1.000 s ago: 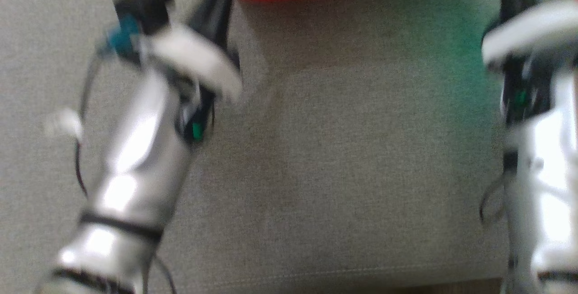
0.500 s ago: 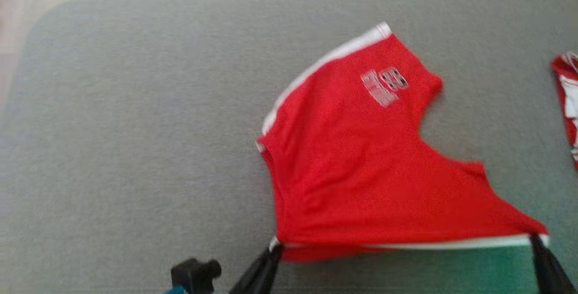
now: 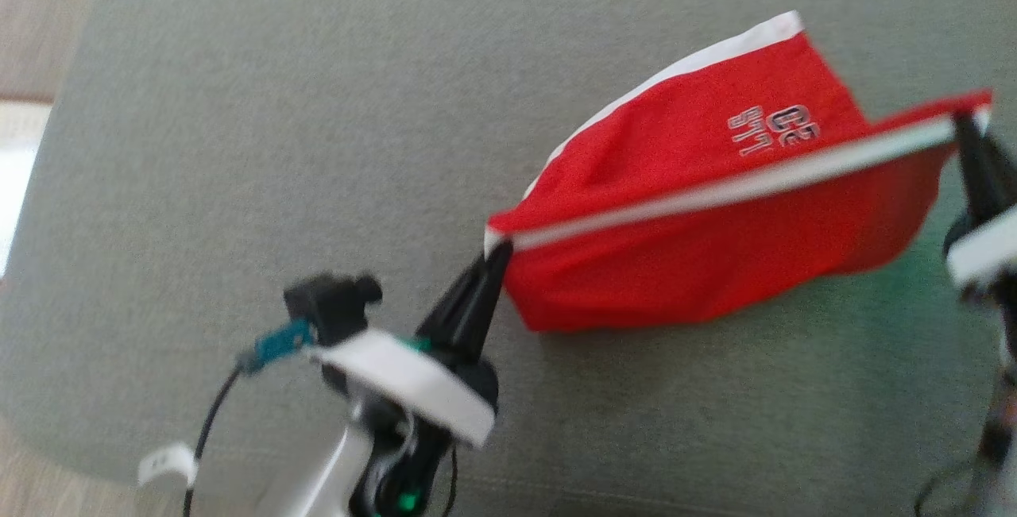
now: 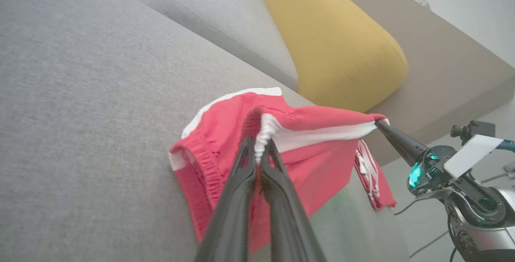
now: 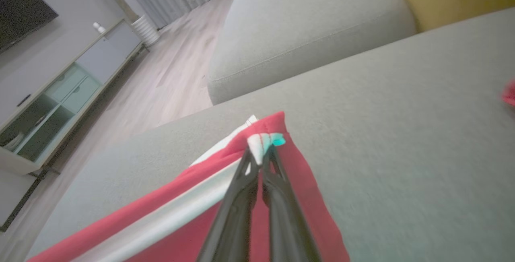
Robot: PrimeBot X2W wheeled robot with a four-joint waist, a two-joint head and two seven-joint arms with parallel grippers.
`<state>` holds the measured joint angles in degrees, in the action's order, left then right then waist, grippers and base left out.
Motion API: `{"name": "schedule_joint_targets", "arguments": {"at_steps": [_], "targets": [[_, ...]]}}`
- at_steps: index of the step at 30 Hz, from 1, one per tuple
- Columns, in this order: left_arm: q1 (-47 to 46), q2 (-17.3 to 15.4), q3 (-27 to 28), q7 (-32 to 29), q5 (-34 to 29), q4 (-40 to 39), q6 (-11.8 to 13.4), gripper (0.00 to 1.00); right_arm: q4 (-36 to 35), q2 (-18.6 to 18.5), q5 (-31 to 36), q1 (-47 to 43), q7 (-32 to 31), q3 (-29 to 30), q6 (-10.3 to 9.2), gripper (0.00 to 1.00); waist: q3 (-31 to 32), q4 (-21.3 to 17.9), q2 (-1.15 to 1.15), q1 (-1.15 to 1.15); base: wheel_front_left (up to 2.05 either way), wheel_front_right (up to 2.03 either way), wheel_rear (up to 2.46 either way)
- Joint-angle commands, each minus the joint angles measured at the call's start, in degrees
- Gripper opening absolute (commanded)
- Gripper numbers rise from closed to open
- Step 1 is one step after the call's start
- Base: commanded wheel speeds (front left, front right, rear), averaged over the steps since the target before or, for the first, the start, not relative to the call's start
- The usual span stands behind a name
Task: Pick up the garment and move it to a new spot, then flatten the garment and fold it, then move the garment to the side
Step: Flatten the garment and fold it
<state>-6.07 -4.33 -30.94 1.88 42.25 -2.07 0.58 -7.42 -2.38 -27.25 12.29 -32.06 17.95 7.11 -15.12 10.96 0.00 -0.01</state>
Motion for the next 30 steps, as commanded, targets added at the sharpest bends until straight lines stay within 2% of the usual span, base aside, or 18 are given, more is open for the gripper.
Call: {"name": "schedule_joint_targets", "arguments": {"at_steps": [1, 6, 8, 12, 19, 20, 21, 22, 23, 24, 25, 30], "targets": [[-3.09, 0.36, 2.13, 0.12, 1.13, -0.43, 0.49, 0.00, -0.20, -1.43, 0.83, 3.69, -1.75, -0.02, 0.37, 0.00, -3.69, 3.57, 0.00, 0.01, 0.00, 0.00, 0.00], [-13.00, 1.37, -0.31, 1.32, 3.32, 7.98, 2.83, 0.00, 9.16, -3.70, 5.12, 15.85, -6.46, -0.44, 0.37, 0.00, -6.20, 7.07, 0.00, 0.01, 0.00, 0.00, 0.00], [-17.69, 1.42, -3.95, 3.23, 6.83, 12.33, 3.96, 0.00, 15.04, -5.31, 7.29, 20.83, -6.82, -1.01, 0.37, 0.00, -7.00, 8.07, 0.00, 0.01, 0.00, 0.00, 0.00], [-22.17, 1.44, -8.92, 5.81, 10.95, 16.73, 5.41, 0.00, 21.80, -6.32, 9.10, 25.57, -6.48, -2.51, 0.37, 0.00, -7.80, 8.55, 0.00, 0.01, 0.00, 0.00, 0.00], [-26.33, 1.45, -15.21, 9.85, 16.36, 21.24, 7.02, 0.00, 29.08, -8.16, 11.53, 30.47, -5.21, -4.77, 0.37, 0.00, -8.85, 9.15, 0.00, 0.01, 0.00, 0.00, 0.00], [-26.78, 1.45, -15.85, 10.23, 17.02, 21.61, 7.16, 0.00, 29.83, -8.32, 11.75, 31.06, -4.73, -4.94, 0.37, 0.12, -8.97, 9.22, 0.00, 0.01, 0.00, 0.00, 0.00], [-27.25, 1.45, -16.46, 10.57, 17.55, 21.95, 7.36, 0.06, 30.22, -8.41, 11.79, 31.67, -3.83, -5.25, 0.37, 0.47, -9.18, 9.23, 0.00, 0.01, 0.00, 0.00, 0.00], [-27.69, 1.45, -16.92, 10.90, 18.03, 22.33, 7.78, 0.17, 30.56, -8.41, 11.65, 32.21, -2.69, -5.35, 0.37, 1.00, -9.39, 9.22, 0.00, 0.01, 0.00, 0.00, 0.00], [-28.11, 1.45, -17.23, 11.27, 18.36, 22.66, 8.34, 0.42, 30.94, -8.33, 11.41, 32.65, -1.58, -5.29, 0.37, 1.00, -9.57, 9.15, 0.00, 0.01, 0.00, 0.00, 0.00], [-28.53, 1.45, -17.52, 11.62, 18.49, 22.97, 8.90, 0.82, 31.34, -8.27, 11.17, 32.98, -0.64, -5.40, 0.37, 1.00, -9.70, 9.04, 0.00, 0.01, 0.00, 0.00, 0.00], [-28.79, 1.45, -17.60, 11.96, 18.64, 23.19, 9.44, 1.00, 31.47, -8.36, 10.91, 33.16, 0.42, -5.92, 0.37, 1.00, -9.77, 8.87, 0.00, 0.01, 0.00, 0.00, 0.00], [-28.44, 1.45, -17.52, 12.77, 17.58, 23.86, 11.50, 1.00, 30.86, -9.71, 8.85, 32.11, 3.00, -8.69, 0.37, 1.00, -9.71, 7.73, 0.00, 0.01, 0.00, 0.00, 0.00]]}}
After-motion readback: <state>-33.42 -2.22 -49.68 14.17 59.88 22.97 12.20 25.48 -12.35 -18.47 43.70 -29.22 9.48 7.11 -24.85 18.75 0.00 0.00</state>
